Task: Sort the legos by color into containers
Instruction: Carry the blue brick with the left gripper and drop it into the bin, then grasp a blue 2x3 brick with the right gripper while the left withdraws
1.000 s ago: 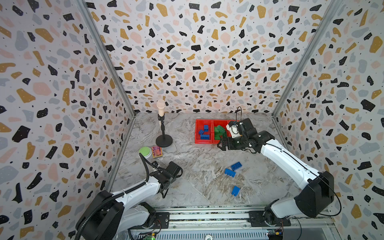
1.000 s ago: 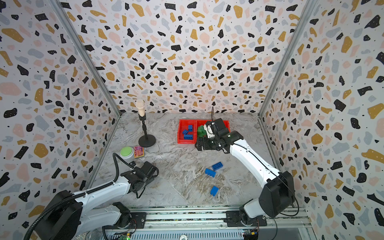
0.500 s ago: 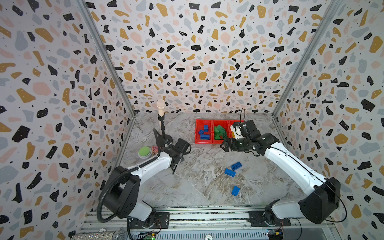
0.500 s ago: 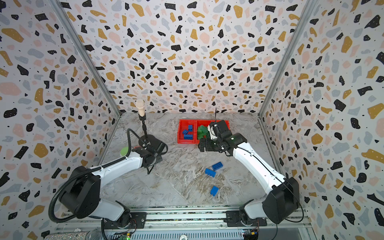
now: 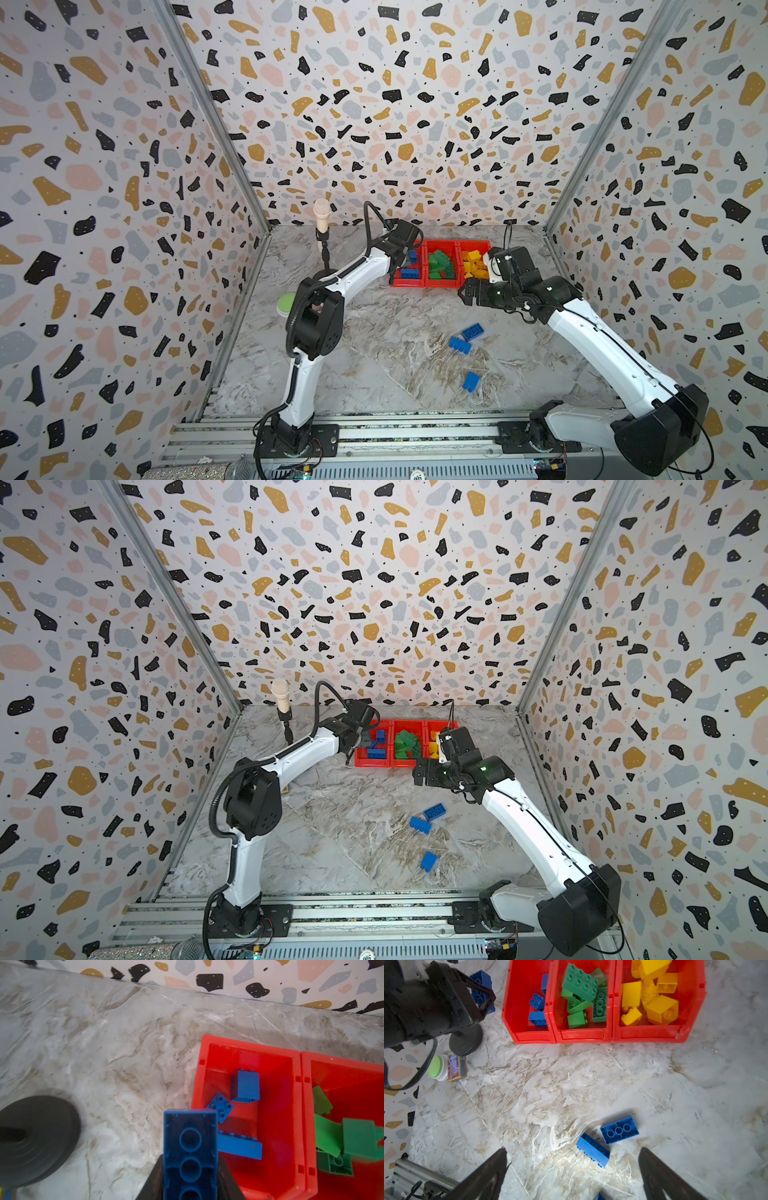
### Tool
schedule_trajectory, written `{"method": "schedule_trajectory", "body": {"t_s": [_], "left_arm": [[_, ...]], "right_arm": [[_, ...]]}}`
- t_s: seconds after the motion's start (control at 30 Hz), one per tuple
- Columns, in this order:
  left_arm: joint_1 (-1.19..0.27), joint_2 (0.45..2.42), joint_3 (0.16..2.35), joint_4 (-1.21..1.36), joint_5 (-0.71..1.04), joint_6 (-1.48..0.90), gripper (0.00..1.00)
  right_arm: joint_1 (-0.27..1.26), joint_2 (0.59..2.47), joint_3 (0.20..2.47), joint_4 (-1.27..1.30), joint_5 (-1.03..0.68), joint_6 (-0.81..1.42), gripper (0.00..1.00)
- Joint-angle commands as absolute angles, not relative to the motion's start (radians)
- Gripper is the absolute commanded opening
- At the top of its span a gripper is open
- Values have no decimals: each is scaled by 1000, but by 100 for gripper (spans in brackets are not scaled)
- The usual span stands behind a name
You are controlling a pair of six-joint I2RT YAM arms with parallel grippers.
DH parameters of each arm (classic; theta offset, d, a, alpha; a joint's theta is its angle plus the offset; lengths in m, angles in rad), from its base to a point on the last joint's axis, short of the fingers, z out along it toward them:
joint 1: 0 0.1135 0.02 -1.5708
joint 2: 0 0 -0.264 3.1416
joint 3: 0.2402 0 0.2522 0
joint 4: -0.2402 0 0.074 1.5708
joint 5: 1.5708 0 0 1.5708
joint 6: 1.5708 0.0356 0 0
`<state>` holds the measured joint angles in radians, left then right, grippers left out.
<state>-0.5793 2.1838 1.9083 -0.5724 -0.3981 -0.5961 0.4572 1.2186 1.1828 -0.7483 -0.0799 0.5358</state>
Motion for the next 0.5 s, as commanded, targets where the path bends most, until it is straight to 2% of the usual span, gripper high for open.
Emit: {"method": "schedule_trajectory", "body": {"t_s": [0.0, 0.07, 0.1, 0.17, 0.2, 0.37, 0.47], "left_arm": [[-583, 2271, 2058, -593, -368, -511, 22], [-581, 2334, 2146, -611, -358, -502, 31], [-580, 2362, 2187, -616, -353, -502, 39], [-577, 2402, 2249, -619, -337, -507, 65], [-577, 2414, 2274, -618, -332, -511, 73], [-577, 2365, 2234, -560, -323, -516, 100], [-577, 2260, 2099, -518, -359, -502, 100]], "right_arm": [[434, 1165, 1174, -814, -34, 574, 99], [422, 1147, 1163, -830, -27, 585, 99], [414, 1140, 1155, -836, -25, 593, 99], [407, 1130, 1138, -846, -23, 605, 99], [406, 1128, 1128, -851, -19, 614, 99], [405, 1155, 1078, -869, 6, 666, 99], [403, 1172, 1018, -839, 7, 708, 99]]}}
